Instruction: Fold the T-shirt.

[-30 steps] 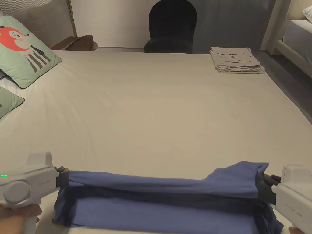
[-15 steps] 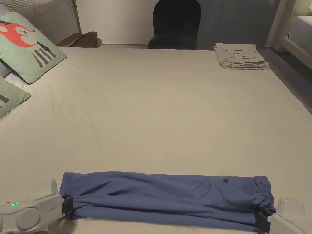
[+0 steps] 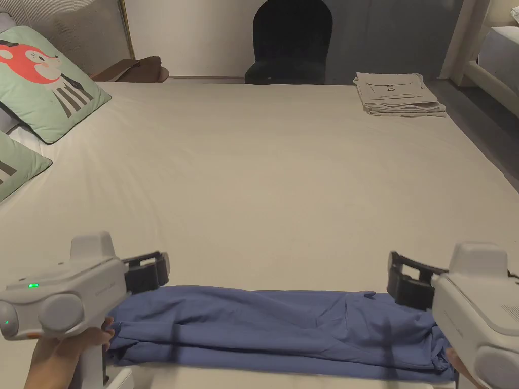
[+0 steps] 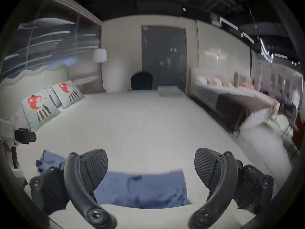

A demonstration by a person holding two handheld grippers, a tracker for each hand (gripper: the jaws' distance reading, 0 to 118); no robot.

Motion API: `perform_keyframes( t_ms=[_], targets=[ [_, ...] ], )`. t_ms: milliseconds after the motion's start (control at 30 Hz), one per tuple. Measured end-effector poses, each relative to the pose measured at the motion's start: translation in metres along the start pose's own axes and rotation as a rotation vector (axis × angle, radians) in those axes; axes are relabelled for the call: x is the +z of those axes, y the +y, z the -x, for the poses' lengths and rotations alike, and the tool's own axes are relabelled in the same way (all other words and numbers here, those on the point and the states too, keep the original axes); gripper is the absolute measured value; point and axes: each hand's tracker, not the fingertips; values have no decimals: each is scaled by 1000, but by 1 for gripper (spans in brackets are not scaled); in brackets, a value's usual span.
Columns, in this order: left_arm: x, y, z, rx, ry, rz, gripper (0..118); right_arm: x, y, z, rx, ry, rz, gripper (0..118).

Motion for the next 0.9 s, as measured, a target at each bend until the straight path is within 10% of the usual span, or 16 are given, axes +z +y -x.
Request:
perform_keyframes(
  t_ms=[267, 367, 533, 900],
  targets=[
    [19, 22, -59, -159, -32, -334, 108, 5, 33, 38, 45, -24, -211, 107],
    [19, 19, -67, -188, 6, -415, 98, 6, 35, 43, 56, -36, -235, 87],
    [21, 14, -70, -164, -28, -458, 10, 2, 36, 43, 57, -24, -235, 3],
    [10, 17, -51, -110, -35, -350, 0, -2, 33, 51, 94, -2, -259, 0]
  ],
)
